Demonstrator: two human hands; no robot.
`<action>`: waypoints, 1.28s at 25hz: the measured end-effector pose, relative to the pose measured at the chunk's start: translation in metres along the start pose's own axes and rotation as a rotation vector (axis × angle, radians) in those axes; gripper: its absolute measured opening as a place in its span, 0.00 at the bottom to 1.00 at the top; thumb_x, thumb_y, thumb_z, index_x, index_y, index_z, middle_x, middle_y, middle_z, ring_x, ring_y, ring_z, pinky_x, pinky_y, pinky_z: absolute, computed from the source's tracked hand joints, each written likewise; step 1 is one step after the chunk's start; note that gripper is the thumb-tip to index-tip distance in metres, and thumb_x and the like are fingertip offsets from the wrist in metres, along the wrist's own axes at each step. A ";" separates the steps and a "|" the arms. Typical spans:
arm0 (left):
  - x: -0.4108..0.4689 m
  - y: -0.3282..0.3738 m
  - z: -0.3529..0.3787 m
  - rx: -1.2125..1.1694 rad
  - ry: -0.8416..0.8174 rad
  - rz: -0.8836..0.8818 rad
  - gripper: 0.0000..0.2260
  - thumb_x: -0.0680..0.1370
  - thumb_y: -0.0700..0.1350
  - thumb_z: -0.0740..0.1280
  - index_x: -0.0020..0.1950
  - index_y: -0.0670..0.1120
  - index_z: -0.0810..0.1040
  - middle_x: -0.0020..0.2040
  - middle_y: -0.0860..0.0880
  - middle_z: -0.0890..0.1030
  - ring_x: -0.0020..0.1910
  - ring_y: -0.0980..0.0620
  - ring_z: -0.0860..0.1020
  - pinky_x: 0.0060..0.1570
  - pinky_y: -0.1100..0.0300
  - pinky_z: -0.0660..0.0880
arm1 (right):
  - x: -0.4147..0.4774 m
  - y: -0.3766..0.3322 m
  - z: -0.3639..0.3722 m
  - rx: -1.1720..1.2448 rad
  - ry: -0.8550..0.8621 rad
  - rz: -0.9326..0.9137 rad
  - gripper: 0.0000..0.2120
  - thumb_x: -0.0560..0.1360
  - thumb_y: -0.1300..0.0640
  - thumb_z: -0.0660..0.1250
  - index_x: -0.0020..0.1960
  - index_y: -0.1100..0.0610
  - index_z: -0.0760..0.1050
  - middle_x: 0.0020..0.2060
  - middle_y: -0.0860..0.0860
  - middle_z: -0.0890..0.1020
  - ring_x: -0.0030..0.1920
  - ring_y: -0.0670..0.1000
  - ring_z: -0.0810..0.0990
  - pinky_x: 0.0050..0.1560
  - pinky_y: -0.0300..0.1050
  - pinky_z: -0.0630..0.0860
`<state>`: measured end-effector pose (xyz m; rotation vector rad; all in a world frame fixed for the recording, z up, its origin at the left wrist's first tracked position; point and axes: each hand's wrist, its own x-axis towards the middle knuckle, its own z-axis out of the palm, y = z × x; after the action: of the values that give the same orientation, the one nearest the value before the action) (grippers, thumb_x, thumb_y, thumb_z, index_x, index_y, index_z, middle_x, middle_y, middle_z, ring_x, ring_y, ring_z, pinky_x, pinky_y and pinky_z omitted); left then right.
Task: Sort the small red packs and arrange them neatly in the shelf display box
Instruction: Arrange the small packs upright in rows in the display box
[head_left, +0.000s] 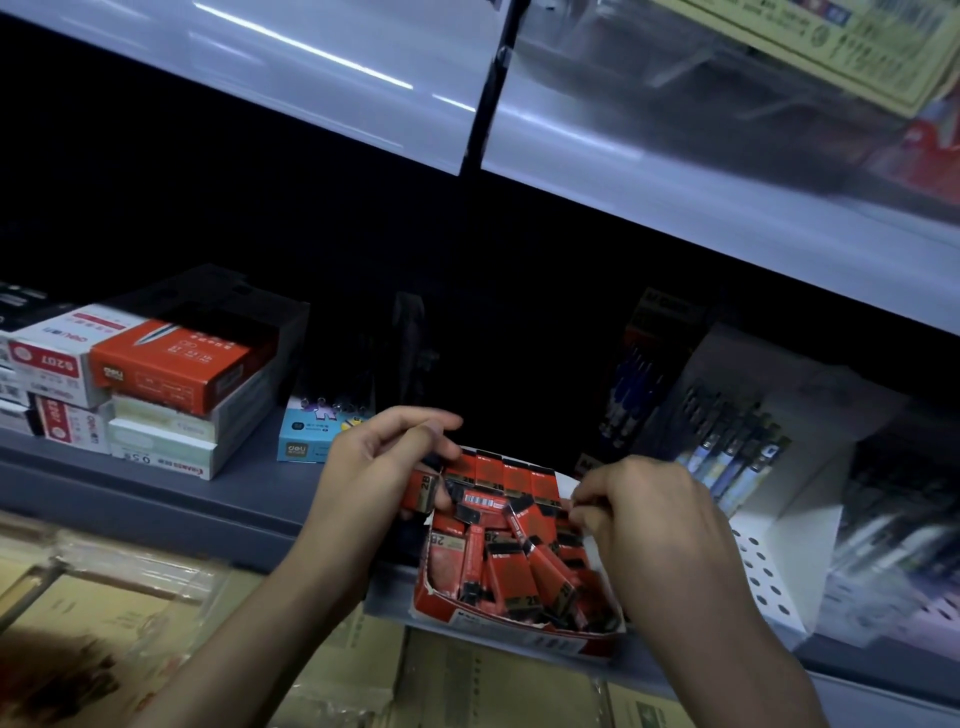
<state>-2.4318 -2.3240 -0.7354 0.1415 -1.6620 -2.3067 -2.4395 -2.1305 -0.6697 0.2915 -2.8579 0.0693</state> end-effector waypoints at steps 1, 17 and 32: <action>0.000 0.000 -0.001 0.008 -0.003 0.010 0.08 0.82 0.41 0.65 0.53 0.45 0.85 0.47 0.43 0.86 0.29 0.52 0.77 0.39 0.53 0.72 | -0.001 0.000 -0.001 -0.013 -0.024 -0.009 0.07 0.80 0.55 0.67 0.50 0.52 0.84 0.47 0.48 0.82 0.45 0.49 0.81 0.48 0.48 0.80; -0.017 0.010 0.010 -0.444 -0.222 -0.056 0.20 0.72 0.30 0.70 0.63 0.39 0.79 0.57 0.37 0.85 0.59 0.40 0.85 0.56 0.53 0.83 | -0.005 -0.022 -0.017 0.903 -0.004 -0.008 0.06 0.75 0.51 0.74 0.51 0.42 0.84 0.39 0.42 0.86 0.37 0.43 0.84 0.36 0.43 0.78; -0.015 0.011 0.012 -0.250 -0.202 0.044 0.12 0.84 0.38 0.63 0.65 0.43 0.79 0.57 0.41 0.86 0.58 0.43 0.86 0.53 0.55 0.83 | -0.002 0.018 -0.021 0.509 0.262 -0.197 0.12 0.75 0.43 0.66 0.52 0.45 0.86 0.38 0.40 0.82 0.40 0.40 0.81 0.41 0.40 0.77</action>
<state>-2.4191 -2.3116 -0.7223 -0.1850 -1.4275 -2.5402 -2.4359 -2.1110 -0.6508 0.6096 -2.4949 0.7420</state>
